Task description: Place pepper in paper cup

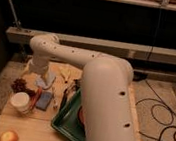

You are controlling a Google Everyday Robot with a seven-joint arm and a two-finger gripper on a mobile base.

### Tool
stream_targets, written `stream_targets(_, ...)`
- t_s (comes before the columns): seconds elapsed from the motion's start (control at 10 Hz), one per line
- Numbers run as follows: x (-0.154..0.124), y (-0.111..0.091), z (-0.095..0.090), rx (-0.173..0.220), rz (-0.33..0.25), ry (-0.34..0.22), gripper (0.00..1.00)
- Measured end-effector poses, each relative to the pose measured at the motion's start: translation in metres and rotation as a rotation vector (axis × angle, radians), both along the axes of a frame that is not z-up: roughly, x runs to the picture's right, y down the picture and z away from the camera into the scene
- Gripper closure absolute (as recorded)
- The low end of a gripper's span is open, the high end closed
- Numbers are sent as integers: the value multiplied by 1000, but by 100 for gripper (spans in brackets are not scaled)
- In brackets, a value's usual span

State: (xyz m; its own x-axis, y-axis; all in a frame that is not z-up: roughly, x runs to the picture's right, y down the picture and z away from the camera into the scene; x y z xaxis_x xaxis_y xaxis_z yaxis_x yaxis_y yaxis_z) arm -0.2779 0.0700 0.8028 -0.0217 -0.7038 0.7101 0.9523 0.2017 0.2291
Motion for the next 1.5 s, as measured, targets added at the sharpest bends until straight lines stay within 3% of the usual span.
stream_targets(0.2,5,15,17,2,-27,27,44)
stream_targets(0.8,3,29,34,-3,-45,44,44)
stream_targets(1.5,-4,48,59,-37,-46,60,44)
